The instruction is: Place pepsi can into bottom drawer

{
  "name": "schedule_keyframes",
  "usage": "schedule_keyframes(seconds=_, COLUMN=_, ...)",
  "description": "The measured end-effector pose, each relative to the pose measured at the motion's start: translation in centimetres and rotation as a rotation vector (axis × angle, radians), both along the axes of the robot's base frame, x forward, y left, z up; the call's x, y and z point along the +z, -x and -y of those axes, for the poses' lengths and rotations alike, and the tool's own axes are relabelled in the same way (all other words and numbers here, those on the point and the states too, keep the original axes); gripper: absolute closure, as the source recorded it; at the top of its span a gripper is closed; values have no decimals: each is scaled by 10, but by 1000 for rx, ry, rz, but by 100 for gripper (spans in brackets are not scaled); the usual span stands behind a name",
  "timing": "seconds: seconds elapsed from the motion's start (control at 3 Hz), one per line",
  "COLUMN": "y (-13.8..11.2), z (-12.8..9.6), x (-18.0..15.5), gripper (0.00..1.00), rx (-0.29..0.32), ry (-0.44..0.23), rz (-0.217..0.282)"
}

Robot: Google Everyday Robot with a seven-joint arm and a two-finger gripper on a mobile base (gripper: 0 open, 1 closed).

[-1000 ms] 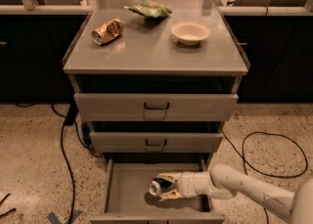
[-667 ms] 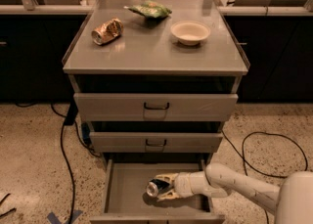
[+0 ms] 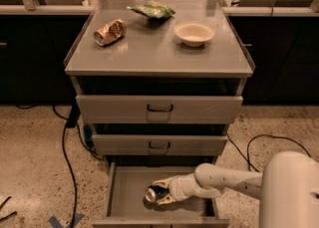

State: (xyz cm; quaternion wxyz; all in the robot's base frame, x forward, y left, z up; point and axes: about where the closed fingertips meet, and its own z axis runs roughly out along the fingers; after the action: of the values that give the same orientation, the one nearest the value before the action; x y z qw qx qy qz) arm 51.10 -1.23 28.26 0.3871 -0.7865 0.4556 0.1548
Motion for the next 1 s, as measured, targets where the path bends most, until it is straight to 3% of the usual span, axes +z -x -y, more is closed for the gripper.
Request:
schedule_keyframes(seconds=0.33, y=-4, z=-6, x=-10, gripper=100, rx=-30, ry=97, rz=19)
schedule_keyframes(seconds=1.0, y=-7, z=-5, x=-22, gripper=100, rx=-20, ry=74, rz=15)
